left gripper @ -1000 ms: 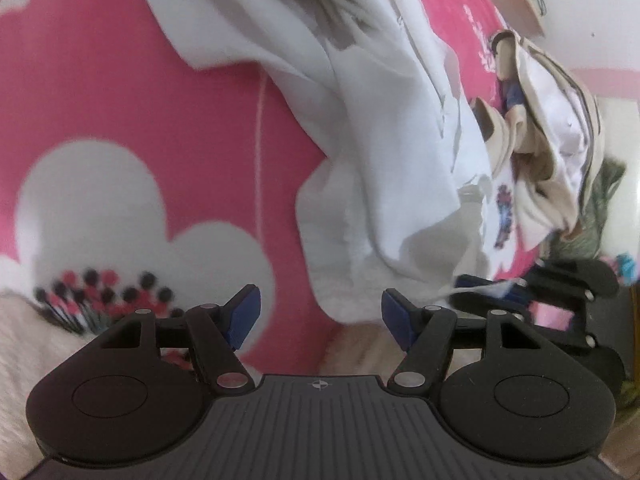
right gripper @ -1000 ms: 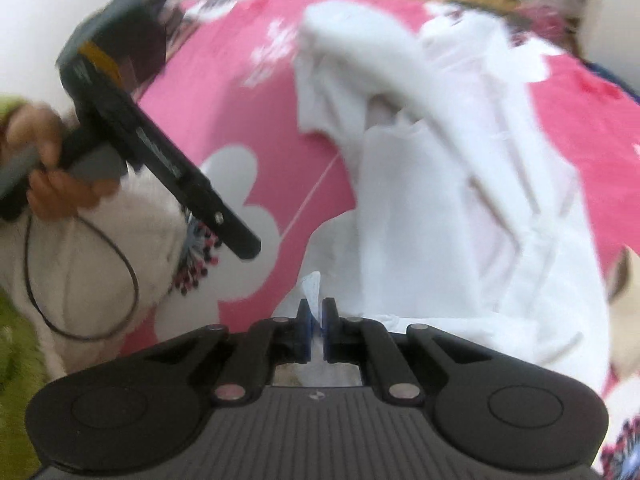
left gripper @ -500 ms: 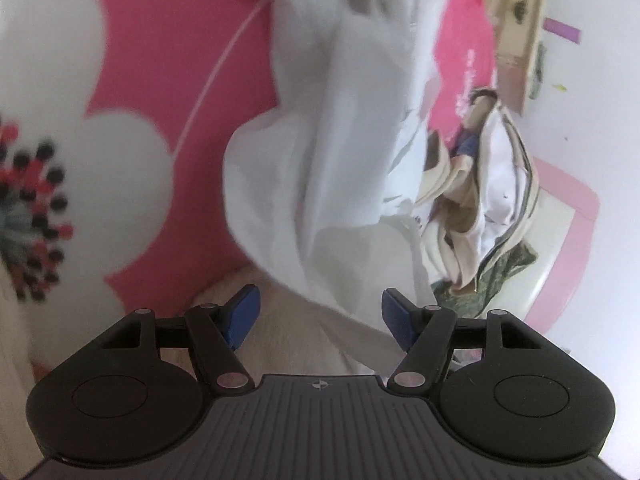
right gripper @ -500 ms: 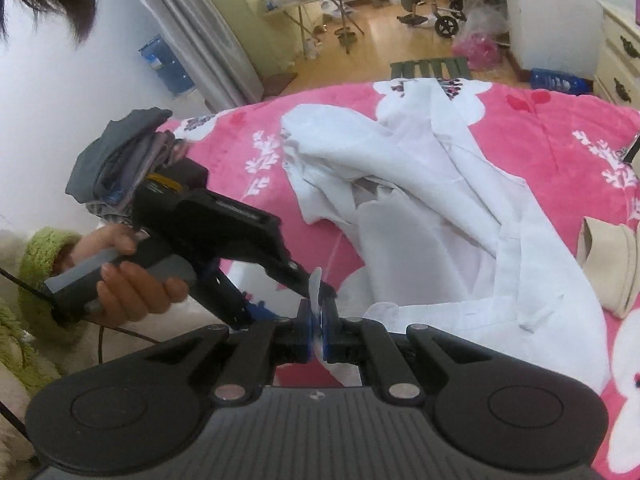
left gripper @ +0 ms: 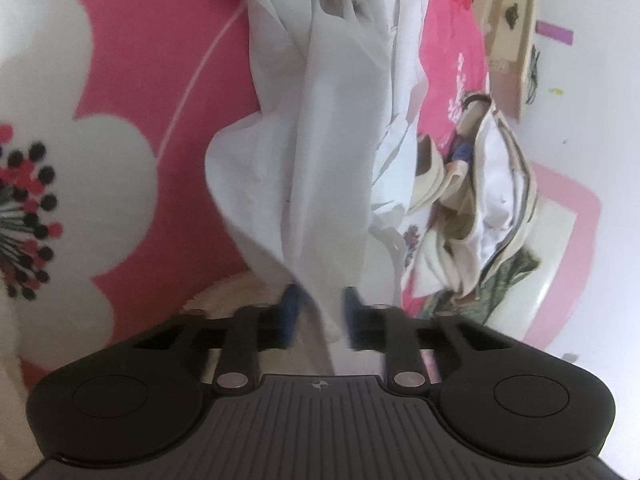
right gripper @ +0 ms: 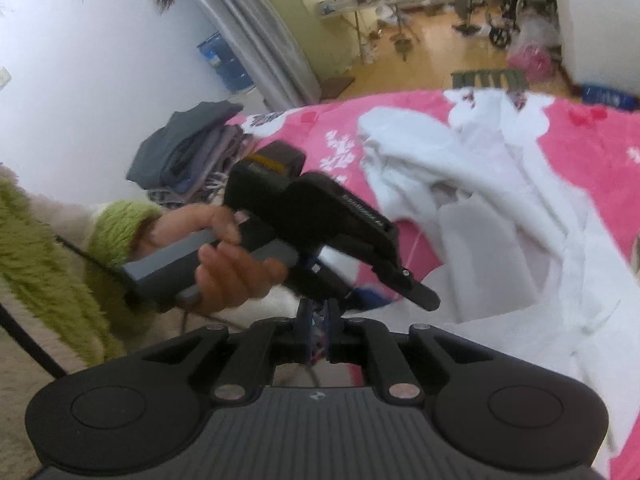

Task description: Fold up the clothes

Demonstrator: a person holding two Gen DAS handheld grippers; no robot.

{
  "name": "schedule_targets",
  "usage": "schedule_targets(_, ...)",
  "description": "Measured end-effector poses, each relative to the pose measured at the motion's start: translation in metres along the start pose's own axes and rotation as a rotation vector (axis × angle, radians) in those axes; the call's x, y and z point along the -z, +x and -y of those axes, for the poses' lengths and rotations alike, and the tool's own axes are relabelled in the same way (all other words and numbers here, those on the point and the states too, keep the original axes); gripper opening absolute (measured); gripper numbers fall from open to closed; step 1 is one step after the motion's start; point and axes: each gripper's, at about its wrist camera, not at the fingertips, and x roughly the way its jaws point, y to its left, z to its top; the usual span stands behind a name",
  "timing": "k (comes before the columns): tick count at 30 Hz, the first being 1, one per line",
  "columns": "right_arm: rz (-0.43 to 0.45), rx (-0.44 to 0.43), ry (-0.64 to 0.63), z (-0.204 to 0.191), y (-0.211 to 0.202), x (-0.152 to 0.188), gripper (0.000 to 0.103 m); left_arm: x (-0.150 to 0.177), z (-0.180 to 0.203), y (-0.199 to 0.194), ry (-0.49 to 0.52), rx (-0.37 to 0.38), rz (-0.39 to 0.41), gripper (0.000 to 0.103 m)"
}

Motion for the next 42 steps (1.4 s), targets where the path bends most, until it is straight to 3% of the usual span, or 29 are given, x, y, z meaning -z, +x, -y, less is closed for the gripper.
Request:
schedule_targets(3, -0.007, -0.025, 0.031, 0.004, -0.002, 0.002, 0.015, -0.001, 0.005, 0.0, 0.052, -0.058, 0.002, 0.001)
schedule_targets(6, 0.012, -0.037, 0.063, 0.014, -0.012, -0.006, 0.033, 0.0, 0.01, -0.002, 0.117, -0.114, 0.016, 0.0)
schedule_targets(7, 0.032, -0.048, 0.081, 0.021, -0.02, -0.011, 0.041, 0.002, 0.012, -0.004, 0.138, -0.128, 0.021, 0.0)
schedule_targets(9, 0.073, -0.069, 0.117, 0.036, -0.034, -0.022, 0.044, 0.006, 0.016, -0.007, 0.18, -0.156, 0.032, 0.0)
schedule_targets(12, 0.146, -0.06, 0.191, 0.068, -0.05, -0.044, 0.063, 0.016, 0.02, -0.013, 0.254, -0.187, 0.042, 0.0)
schedule_targets(14, 0.179, -0.046, 0.216, 0.088, -0.046, -0.061, 0.064, 0.024, 0.023, -0.016, 0.31, -0.209, 0.046, 0.0)
schedule_targets(16, 0.132, -0.031, 0.209, 0.101, -0.019, -0.078, 0.064, 0.031, 0.026, -0.018, 0.36, -0.225, 0.047, 0.0)
schedule_targets(18, 0.019, -0.008, 0.148, 0.102, 0.031, -0.094, 0.064, 0.038, 0.027, -0.017, 0.4, -0.233, 0.045, 0.0)
schedule_targets(25, -0.273, 0.056, -0.296, 0.056, 0.205, -0.12, 0.059, 0.049, 0.028, -0.011, 0.469, -0.257, 0.001, 0.0)
schedule_targets(27, -0.344, 0.109, -0.455, 0.039, 0.233, -0.111, 0.059, 0.05, 0.028, -0.011, 0.482, -0.249, -0.008, 0.0)
schedule_targets(30, -0.405, 0.196, -0.595, 0.033, 0.255, -0.095, 0.057, 0.052, 0.028, -0.009, 0.503, -0.237, -0.027, 0.0)
schedule_targets(31, -0.417, 0.225, -0.59, 0.038, 0.261, -0.092, 0.055, 0.053, 0.028, -0.007, 0.511, -0.234, -0.035, 0.0)
schedule_targets(33, -0.437, 0.26, -0.546, 0.051, 0.272, -0.087, 0.052, 0.056, 0.028, -0.005, 0.526, -0.228, -0.049, 0.0)
schedule_targets(36, -0.416, 0.224, -0.384, 0.073, 0.28, -0.089, 0.051, 0.059, 0.028, -0.001, 0.549, -0.22, -0.071, 0.0)
schedule_targets(38, -0.385, 0.166, -0.201, 0.089, 0.275, -0.103, 0.031, 0.058, 0.029, -0.003, 0.558, -0.223, -0.064, 0.0)
schedule_targets(39, -0.375, 0.141, -0.064, 0.102, 0.27, -0.112, 0.002, 0.058, 0.029, -0.008, 0.557, -0.229, -0.05, 0.0)
schedule_targets(42, -0.219, 0.063, 0.219, 0.131, 0.236, -0.137, 0.003, 0.058, 0.032, -0.022, 0.556, -0.245, -0.01, 0.0)
